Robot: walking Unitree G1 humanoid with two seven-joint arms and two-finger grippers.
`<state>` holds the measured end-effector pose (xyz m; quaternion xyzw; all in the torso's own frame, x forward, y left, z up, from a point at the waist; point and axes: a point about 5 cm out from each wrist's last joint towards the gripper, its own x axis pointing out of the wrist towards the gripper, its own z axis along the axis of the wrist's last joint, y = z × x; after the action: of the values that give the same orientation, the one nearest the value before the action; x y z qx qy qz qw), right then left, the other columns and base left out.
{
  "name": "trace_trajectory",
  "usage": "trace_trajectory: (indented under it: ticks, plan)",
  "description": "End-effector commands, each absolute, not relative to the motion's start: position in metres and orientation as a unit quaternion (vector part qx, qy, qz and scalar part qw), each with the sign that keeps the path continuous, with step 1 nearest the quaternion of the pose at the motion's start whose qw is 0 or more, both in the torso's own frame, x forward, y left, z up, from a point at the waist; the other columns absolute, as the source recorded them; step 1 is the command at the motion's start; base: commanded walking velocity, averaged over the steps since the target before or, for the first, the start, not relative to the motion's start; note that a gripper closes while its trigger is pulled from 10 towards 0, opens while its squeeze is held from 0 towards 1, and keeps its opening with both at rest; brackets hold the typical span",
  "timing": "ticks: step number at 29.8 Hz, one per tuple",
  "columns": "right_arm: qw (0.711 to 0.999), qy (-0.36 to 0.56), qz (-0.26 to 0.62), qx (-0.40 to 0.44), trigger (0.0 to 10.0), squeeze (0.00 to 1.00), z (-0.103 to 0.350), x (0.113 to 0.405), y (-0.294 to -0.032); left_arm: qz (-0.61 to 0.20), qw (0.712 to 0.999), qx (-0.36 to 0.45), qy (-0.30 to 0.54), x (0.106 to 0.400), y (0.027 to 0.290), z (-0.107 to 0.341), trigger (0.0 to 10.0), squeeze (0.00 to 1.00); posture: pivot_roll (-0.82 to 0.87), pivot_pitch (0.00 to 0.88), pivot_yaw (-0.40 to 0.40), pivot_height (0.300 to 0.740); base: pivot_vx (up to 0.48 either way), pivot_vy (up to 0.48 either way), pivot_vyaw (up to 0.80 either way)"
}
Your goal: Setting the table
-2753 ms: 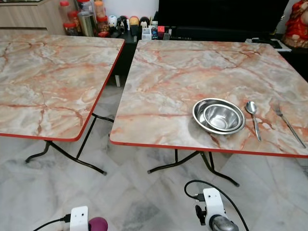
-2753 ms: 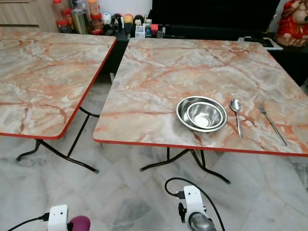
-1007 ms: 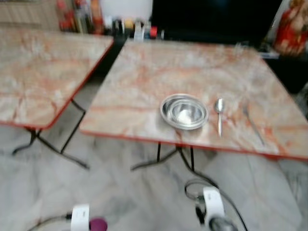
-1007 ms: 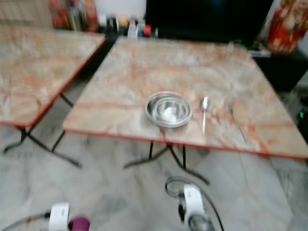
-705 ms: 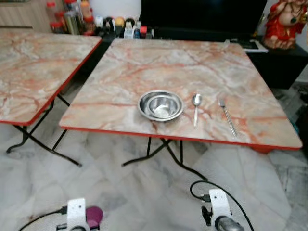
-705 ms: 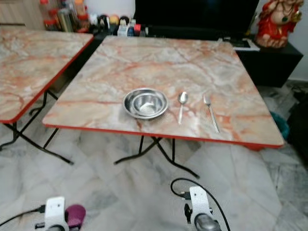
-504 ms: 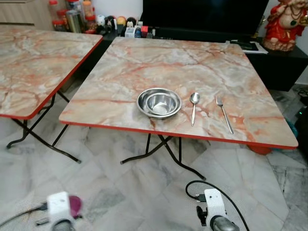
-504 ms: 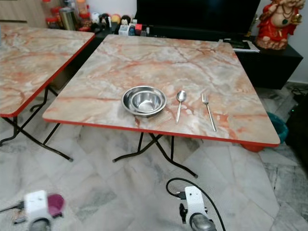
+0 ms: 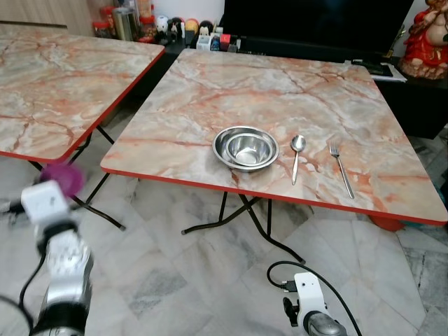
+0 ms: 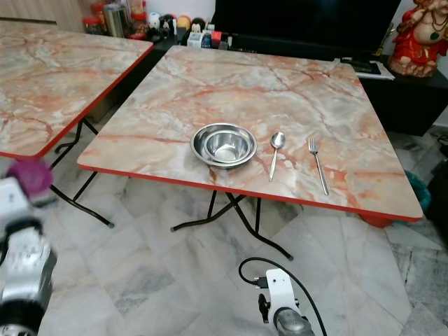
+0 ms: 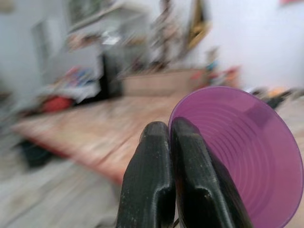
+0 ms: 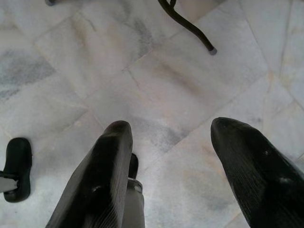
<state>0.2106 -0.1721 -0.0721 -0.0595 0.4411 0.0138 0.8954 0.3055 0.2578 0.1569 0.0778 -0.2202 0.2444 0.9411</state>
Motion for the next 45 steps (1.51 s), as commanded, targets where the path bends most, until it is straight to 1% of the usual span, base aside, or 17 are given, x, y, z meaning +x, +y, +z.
trace_trajectory:
  ticks: [1,4,5,8,10,18,32,45]
  plan:
    - [0.895,0.442,0.012,-0.059,10.0,0.0,-0.072,0.21,-0.175,0.198,0.952,0.058,-0.228,0.313,0.239,0.168,10.0,0.0,0.13,0.076,-0.054,0.715,0.0,0.0,0.0]
    - [0.895,0.442,0.012,-0.058,10.0,0.0,-0.072,0.21,-0.175,0.156,0.96,0.015,-0.234,0.321,0.222,0.183,10.0,0.0,0.13,0.074,-0.053,0.715,0.0,0.0,0.0]
    - [0.895,0.441,0.012,-0.057,10.0,0.0,-0.072,0.21,-0.175,0.135,0.966,-0.037,-0.218,0.326,0.214,0.184,10.0,0.0,0.13,0.07,-0.053,0.715,0.0,0.0,0.0]
    - [0.896,0.44,0.014,-0.057,10.0,0.0,-0.072,0.21,-0.173,0.123,0.966,-0.098,-0.205,0.329,0.207,0.181,10.0,0.0,0.13,0.067,-0.05,0.715,0.09,0.0,0.0]
    - [0.896,0.44,0.015,-0.057,10.0,0.0,-0.072,0.211,-0.173,0.122,0.965,-0.124,-0.199,0.33,0.205,0.18,10.0,0.0,0.12,0.062,-0.049,0.715,0.311,0.0,0.0]
    - [0.896,0.439,0.017,-0.061,10.0,0.0,-0.071,0.211,-0.173,0.091,0.967,-0.14,-0.195,0.332,0.201,0.188,10.0,0.0,0.13,0.054,-0.049,0.715,0.347,0.0,0.0]
    - [0.896,0.439,0.015,-0.057,10.0,0.0,-0.072,0.21,-0.173,0.074,0.965,-0.153,-0.198,0.334,0.199,0.198,10.0,0.0,0.13,0.076,-0.051,0.715,0.354,0.0,0.0]
    - [0.896,0.441,0.012,-0.055,10.0,0.0,-0.073,0.209,-0.173,0.056,0.968,-0.152,-0.19,0.337,0.194,0.2,10.0,0.0,0.13,0.08,-0.048,0.715,0.365,0.0,0.0]
